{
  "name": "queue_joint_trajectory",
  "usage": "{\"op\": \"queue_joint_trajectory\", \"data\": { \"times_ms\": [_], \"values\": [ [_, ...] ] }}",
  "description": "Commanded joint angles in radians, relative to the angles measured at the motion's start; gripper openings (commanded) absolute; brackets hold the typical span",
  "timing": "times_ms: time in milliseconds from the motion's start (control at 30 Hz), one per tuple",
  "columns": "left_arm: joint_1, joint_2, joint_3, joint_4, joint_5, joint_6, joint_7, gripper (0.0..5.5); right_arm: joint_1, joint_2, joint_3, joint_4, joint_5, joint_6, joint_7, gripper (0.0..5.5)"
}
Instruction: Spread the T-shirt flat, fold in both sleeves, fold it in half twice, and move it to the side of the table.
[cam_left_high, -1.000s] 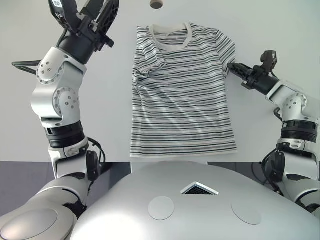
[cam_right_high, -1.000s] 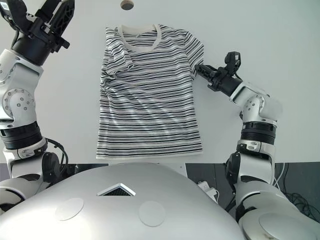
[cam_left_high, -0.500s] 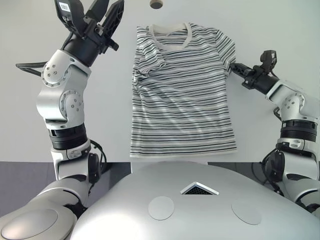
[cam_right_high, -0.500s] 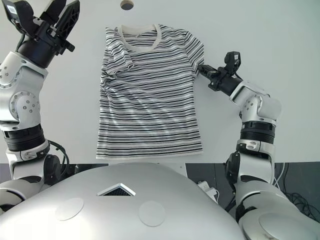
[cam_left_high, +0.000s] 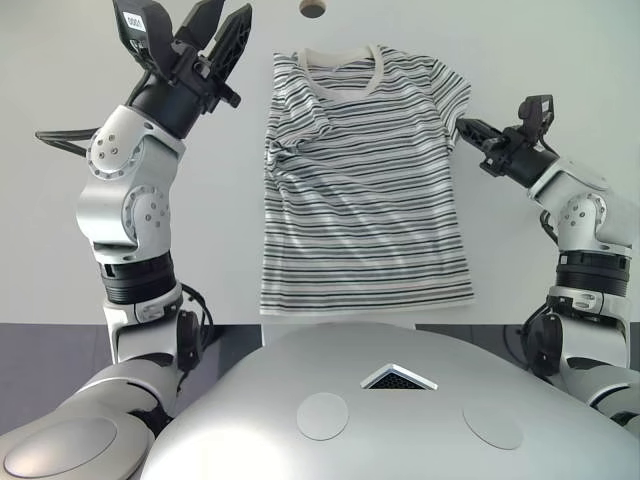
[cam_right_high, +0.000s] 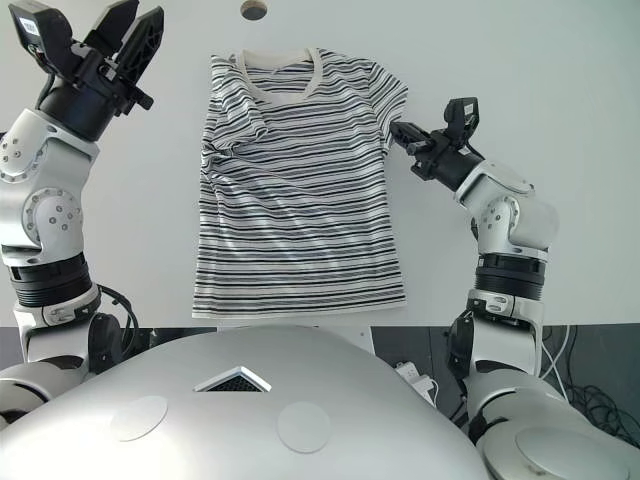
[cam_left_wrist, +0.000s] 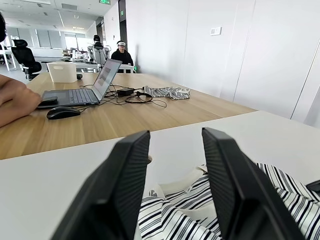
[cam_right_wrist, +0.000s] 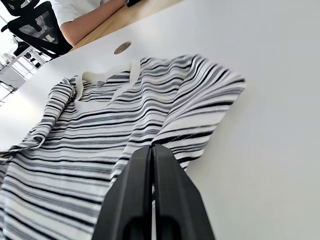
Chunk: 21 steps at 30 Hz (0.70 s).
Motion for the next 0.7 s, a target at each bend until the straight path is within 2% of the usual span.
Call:
{"op": "queue_joint_trajectory", "data": {
  "times_ms": [33, 233, 467, 567, 700],
  "values": [
    [0.008, -0.002, -0.013, -0.002, 0.021, -0.012, 0.009, 1.94, 0.041, 0.022, 0.057, -0.107, -0.065, -0.070, -0.049, 0.05],
    [0.013, -0.002, -0.041, 0.003, 0.045, -0.031, 0.003, 1.94, 0.069, 0.026, 0.174, -0.173, -0.220, -0.224, -0.106, 0.05],
    [0.023, -0.005, -0.078, 0.006, 0.077, -0.049, -0.003, 1.94, 0.037, -0.005, 0.394, -0.133, -0.519, -0.448, -0.154, 0.05],
    [0.023, -0.008, -0.096, 0.007, 0.094, -0.050, -0.006, 1.94, 0.021, -0.043, 0.493, -0.104, -0.686, -0.536, -0.182, 0.05],
    [0.026, -0.006, -0.119, 0.008, 0.114, -0.053, -0.006, 1.94, 0.007, -0.093, 0.567, -0.042, -0.850, -0.588, -0.208, 0.05]
  ]
}}
